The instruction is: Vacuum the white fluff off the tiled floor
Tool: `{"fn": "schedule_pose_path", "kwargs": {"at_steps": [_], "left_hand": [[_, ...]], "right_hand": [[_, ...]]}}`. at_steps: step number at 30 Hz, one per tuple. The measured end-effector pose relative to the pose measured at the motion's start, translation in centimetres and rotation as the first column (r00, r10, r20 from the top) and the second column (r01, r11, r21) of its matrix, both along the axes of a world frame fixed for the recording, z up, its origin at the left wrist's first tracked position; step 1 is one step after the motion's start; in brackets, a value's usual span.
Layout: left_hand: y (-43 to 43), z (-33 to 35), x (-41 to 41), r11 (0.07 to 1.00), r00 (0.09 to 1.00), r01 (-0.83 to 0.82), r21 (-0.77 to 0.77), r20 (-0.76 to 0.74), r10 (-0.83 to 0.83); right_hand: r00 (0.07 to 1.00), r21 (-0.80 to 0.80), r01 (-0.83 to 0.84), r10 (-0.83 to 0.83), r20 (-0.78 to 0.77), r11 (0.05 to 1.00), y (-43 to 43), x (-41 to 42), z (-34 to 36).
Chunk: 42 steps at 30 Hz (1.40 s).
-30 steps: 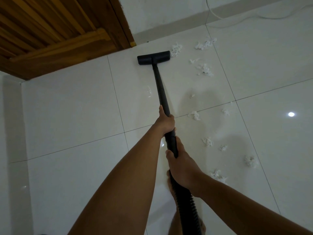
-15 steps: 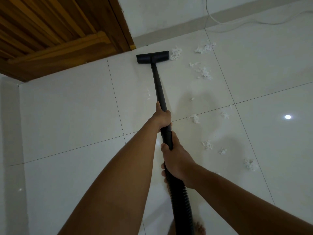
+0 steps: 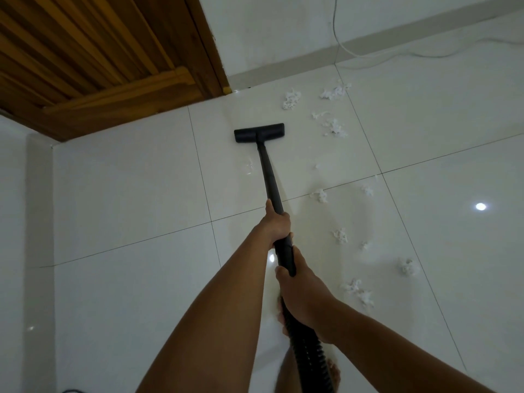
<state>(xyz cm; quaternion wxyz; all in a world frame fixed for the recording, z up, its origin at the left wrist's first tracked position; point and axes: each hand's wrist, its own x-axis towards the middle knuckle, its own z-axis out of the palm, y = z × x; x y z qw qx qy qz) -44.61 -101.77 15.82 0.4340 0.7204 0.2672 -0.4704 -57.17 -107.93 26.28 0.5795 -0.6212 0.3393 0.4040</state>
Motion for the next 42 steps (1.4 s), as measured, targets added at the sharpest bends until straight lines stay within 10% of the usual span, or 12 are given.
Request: {"fn": "schedule_pose_path", "kwargs": {"at_steps": [42], "left_hand": [[0.8,0.7,12.0,0.999,1.0,0.027,0.02,-0.006,-0.027]], "right_hand": [[0.993,0.037,0.109,-0.107,-0.057,0.993,1.4,12.0,-0.6]]}}
